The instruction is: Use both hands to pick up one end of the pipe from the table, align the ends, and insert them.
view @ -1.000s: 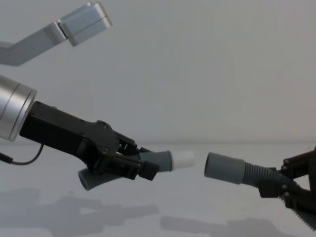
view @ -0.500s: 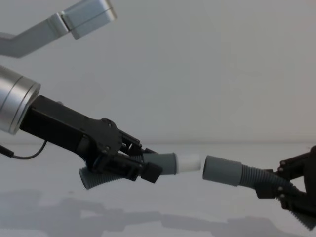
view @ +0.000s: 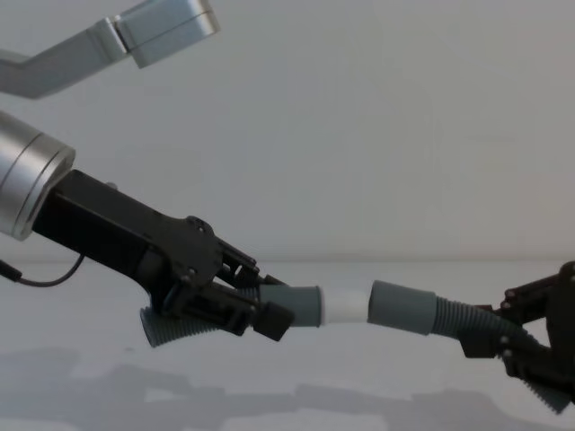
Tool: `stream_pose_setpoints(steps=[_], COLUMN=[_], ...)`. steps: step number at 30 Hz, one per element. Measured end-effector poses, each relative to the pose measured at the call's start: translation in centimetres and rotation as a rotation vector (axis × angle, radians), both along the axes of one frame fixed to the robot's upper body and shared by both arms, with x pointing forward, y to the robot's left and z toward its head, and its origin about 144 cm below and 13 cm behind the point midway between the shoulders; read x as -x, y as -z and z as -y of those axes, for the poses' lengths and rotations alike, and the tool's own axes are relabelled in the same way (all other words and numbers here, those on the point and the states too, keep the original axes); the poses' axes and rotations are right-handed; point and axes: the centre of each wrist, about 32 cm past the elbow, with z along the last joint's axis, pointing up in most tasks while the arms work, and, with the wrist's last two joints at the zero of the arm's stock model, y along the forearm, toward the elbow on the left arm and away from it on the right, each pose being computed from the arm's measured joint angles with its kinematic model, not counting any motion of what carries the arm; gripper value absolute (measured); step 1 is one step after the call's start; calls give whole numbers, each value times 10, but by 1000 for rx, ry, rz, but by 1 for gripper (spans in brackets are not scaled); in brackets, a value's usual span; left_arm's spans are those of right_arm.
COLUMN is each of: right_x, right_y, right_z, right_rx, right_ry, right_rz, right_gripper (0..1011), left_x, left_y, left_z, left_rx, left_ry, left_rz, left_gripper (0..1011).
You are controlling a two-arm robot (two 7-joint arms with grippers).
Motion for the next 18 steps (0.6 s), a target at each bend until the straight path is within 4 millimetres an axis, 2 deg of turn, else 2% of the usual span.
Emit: stream_pose_setpoints(steps=[18], right_x=[1], right_y=[1], right_z=[2], right_rx=[6], right_ry=[-13], right_rz=[7], right_gripper=[141], left_x=[-1], left_y=[-1], left_z=[1], left_rx=[-8], left_ry=[5], left_rz=[-2], left_gripper=[361])
